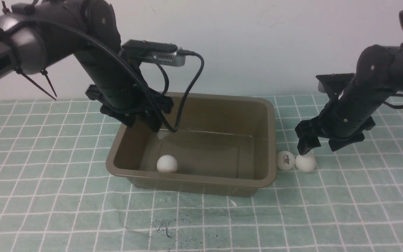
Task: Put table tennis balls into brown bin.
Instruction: 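Reach for and grasp a ping pong ball on the table, then release the ping pong ball into the bin and lift the gripper away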
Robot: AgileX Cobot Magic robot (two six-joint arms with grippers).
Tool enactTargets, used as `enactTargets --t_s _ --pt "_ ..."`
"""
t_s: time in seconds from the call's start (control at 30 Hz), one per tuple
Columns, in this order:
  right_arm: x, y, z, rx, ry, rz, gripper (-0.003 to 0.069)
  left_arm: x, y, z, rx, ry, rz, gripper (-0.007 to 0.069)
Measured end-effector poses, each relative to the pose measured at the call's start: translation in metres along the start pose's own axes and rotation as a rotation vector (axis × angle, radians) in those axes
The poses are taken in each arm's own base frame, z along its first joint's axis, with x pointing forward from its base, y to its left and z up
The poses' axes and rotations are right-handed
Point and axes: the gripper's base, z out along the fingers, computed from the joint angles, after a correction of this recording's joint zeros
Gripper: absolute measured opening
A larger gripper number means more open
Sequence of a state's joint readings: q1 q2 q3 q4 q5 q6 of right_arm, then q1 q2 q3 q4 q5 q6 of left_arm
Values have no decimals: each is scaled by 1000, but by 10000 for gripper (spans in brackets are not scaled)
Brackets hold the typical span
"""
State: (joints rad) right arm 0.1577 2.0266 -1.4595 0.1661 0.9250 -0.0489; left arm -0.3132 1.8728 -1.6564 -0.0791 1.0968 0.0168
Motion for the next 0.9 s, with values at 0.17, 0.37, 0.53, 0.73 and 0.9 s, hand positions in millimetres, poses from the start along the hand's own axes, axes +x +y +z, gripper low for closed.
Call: enactTargets --t_s 0.17,0.37,0.53,0.73,0.9 --pt "6 -3 23 2 79 9 490 2 30 -33 -105 -57 -89 38" --pt "5 -7 18 17 88 -10 361 15 77 -31 -155 -27 -232 -5" --pt "-6 6 -66 -91 -38 37 361 50 94 14 -138 65 -308 -5" --pt "-10 83 -96 -252 -203 -186 361 61 74 49 -39 80 -328 -5" --pt "-15 120 -80 -265 -158 -308 451 64 63 59 -8 113 -292 -5"
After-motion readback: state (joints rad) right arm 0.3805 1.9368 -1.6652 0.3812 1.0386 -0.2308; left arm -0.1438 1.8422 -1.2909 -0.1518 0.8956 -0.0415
